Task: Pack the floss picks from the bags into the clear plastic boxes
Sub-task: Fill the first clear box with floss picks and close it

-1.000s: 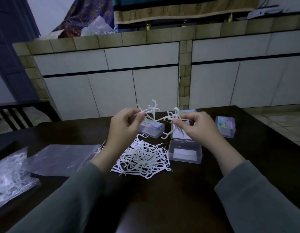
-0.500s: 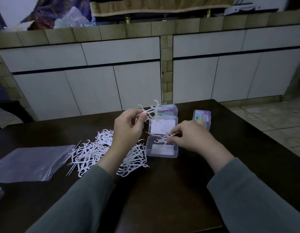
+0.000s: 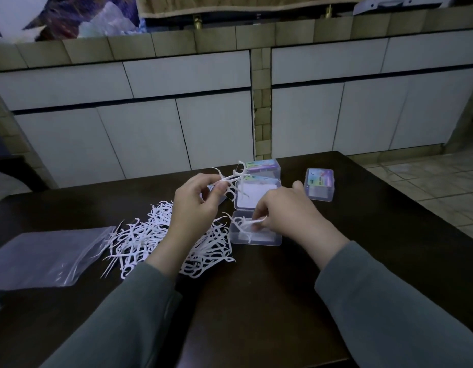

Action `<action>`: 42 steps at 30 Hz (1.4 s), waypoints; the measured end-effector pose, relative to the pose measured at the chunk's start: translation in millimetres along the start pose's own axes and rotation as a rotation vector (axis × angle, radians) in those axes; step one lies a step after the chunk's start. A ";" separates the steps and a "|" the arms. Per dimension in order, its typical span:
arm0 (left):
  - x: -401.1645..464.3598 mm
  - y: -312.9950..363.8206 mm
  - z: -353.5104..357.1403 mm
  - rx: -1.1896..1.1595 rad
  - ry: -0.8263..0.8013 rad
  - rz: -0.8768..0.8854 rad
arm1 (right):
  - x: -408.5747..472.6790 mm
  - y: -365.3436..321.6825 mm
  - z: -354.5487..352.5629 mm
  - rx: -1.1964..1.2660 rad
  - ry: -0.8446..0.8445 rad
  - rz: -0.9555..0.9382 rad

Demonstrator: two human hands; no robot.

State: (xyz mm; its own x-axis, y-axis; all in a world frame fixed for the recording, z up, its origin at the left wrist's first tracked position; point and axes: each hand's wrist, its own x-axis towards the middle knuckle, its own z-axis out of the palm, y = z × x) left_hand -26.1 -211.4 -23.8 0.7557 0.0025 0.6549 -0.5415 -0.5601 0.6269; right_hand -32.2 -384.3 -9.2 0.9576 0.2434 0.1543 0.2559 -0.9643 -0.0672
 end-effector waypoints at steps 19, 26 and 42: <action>-6.0 6.1 7.6 0.206 -0.398 -0.015 | -30.7 35.5 2.8 0.286 -0.112 0.132; -1.6 8.7 6.0 0.076 -0.344 -0.078 | -31.5 34.6 1.6 0.288 -0.146 0.136; 5.5 21.3 11.2 0.386 -0.746 0.098 | -36.8 37.9 2.0 0.440 -0.142 0.137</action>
State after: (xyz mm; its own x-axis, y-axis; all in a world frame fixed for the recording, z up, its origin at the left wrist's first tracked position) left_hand -29.3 -232.6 -11.6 0.8306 -0.5325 0.1631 -0.5557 -0.7734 0.3051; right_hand -57.4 -429.5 -19.5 0.9871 0.1588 -0.0192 0.1288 -0.8603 -0.4932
